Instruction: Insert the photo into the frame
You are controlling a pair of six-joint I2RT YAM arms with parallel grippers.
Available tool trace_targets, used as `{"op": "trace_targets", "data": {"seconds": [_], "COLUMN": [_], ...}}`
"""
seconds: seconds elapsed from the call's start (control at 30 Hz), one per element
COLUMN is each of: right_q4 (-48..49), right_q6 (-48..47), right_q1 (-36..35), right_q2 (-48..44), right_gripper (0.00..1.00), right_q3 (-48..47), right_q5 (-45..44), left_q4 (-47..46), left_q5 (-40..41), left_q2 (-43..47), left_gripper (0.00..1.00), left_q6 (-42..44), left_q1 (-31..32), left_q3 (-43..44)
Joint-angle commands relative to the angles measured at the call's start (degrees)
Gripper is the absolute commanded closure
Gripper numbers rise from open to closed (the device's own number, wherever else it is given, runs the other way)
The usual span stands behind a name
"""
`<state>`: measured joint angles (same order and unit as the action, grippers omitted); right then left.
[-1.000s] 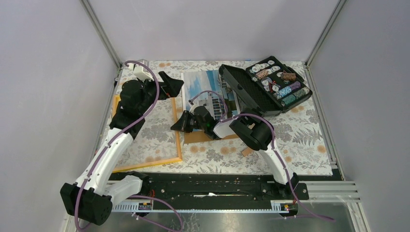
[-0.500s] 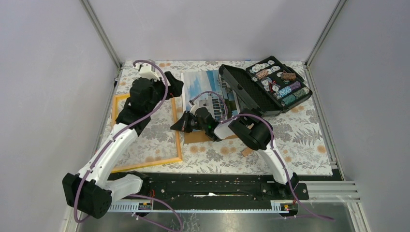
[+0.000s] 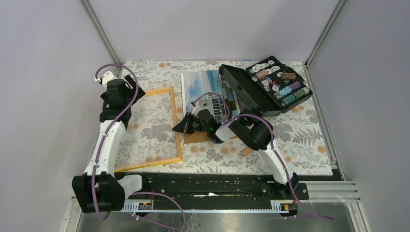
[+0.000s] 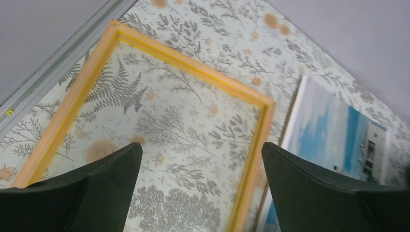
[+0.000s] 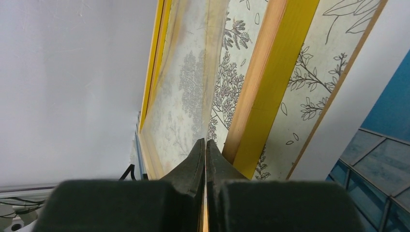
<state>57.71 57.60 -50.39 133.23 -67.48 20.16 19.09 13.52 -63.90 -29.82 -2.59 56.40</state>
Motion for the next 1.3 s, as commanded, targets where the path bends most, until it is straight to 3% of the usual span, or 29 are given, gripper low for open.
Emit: {"op": "trace_targets", "data": {"seconds": [0.0, 0.03, 0.13, 0.2, 0.3, 0.53, 0.93, 1.27], "right_q4": [4.65, 4.9, 5.17, 5.28, 5.23, 5.57, 8.82, 14.39], "right_q6": [-1.04, -0.94, -0.92, -0.75, -0.47, -1.13, 0.93, 1.88], "right_q1": [0.12, 0.16, 0.14, 0.14, 0.16, 0.13, 0.12, 0.15], "right_q2": [-3.18, -3.43, -3.88, -3.77, -3.81, -4.27, -2.23, -3.11], "right_gripper": [1.0, 1.0, 1.0, 1.0, 1.0, 1.0, 1.0, 1.0], "right_q3": [-0.47, -0.26, 0.33, 0.12, -0.02, -0.03, -0.69, 0.91], "right_q5": [1.39, 1.55, 1.78, 2.39, 2.48, 3.33, 5.89, 7.04], "left_q4": [-4.18, -3.8, -4.59, -6.34, -8.56, -18.29, -17.58, -15.91], "left_q5": [4.04, 5.51, -0.7, -2.28, -0.77, -10.2, -22.21, -24.35], "left_q2": [-7.35, -9.69, -15.67, -18.63, -24.98, -28.96, -39.34, -42.9], "left_gripper": [0.01, 0.01, 0.01, 0.01, 0.01, 0.01, 0.01, 0.01], "left_q6": [4.55, 5.45, 5.15, 6.94, 13.1, 13.12, 10.22, 7.15], "left_q1": [-2.1, -3.39, -12.32, -15.07, -15.78, -20.35, -26.83, -27.67], "left_q3": [2.06, 3.33, 4.6, 4.59, 6.59, 3.86, 9.2, 8.12]}}
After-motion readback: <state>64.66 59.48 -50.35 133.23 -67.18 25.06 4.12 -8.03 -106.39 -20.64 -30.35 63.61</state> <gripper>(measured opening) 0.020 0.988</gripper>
